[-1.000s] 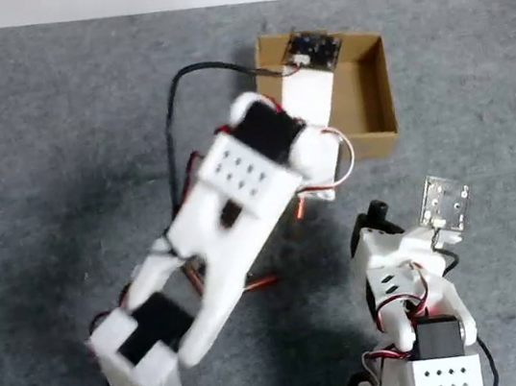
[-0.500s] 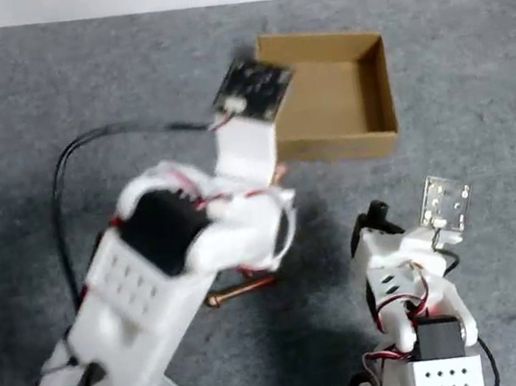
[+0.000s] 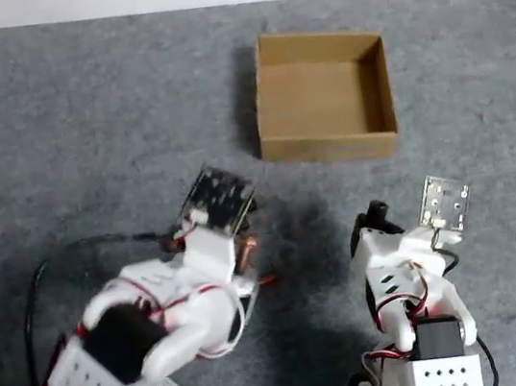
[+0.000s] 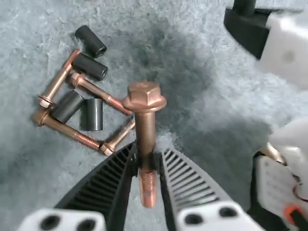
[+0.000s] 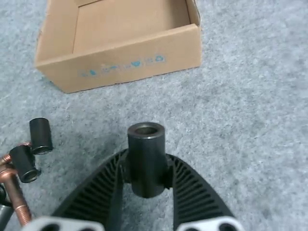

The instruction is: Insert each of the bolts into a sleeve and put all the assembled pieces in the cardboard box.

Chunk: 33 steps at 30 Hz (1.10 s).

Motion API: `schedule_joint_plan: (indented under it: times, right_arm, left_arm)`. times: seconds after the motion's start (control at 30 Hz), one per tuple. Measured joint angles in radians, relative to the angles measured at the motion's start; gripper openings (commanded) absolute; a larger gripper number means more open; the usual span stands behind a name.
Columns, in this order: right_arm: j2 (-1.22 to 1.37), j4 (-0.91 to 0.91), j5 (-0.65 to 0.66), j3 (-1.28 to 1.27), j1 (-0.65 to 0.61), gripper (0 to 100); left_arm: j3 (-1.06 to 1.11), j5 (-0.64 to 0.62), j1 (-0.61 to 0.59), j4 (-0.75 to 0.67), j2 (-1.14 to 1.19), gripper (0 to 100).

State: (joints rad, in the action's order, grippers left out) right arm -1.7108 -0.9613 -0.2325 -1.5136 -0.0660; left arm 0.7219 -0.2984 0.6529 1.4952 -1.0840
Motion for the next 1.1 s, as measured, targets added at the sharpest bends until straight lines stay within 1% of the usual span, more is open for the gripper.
schedule_joint_plan:
  times: [0.1, 0.23, 0.4, 0.5, 0.6, 0.67, 0.73, 0.83, 0.93, 1.03, 1.1]
  right_arm:
    - [-0.029, 0.0, -0.026, 0.0, -0.018, 0.4]
    - [-0.109, 0.0, -0.032, 0.0, -0.135, 0.4]
    - [-0.117, 0.071, -0.032, -0.034, -0.293, 0.4]
    - [-0.117, 0.166, -0.032, -0.077, -0.344, 0.4]
    - [-0.117, 0.315, -0.032, -0.133, -0.391, 0.4]
    - [-0.115, 0.41, -0.034, -0.153, -0.428, 0.4]
    - [-0.115, 0.491, -0.034, -0.155, -0.457, 0.4]
    - [-0.115, 0.531, -0.029, -0.155, -0.496, 0.4]
    - [-0.115, 0.54, 0.071, -0.155, -0.554, 0.4]
    - [-0.115, 0.54, 0.21, -0.155, -0.614, 0.4]
    - [-0.115, 0.54, 0.25, -0.155, -0.632, 0.4]
  left_arm:
    - [0.14, 0.087, -0.066, -0.103, -0.121, 0]
    - [0.295, 0.117, -0.16, -0.316, -0.242, 0]
    - [0.31, 0.117, -0.172, -0.519, -0.284, 0]
    - [0.322, 0.061, -0.173, -0.664, -0.285, 0]
    - [0.327, 0.008, -0.18, -0.806, -0.285, 0]
    - [0.327, -0.006, -0.181, -0.884, -0.285, 0]
    - [0.327, -0.011, -0.183, -0.934, -0.285, 0]
    - [0.327, -0.017, -0.184, -0.961, -0.285, 0]
    - [0.362, -0.017, -0.184, -1.01, -0.285, 0]
    - [0.442, -0.017, -0.184, -1.135, -0.285, 0]
    - [0.491, -0.015, -0.184, -1.206, -0.285, 0]
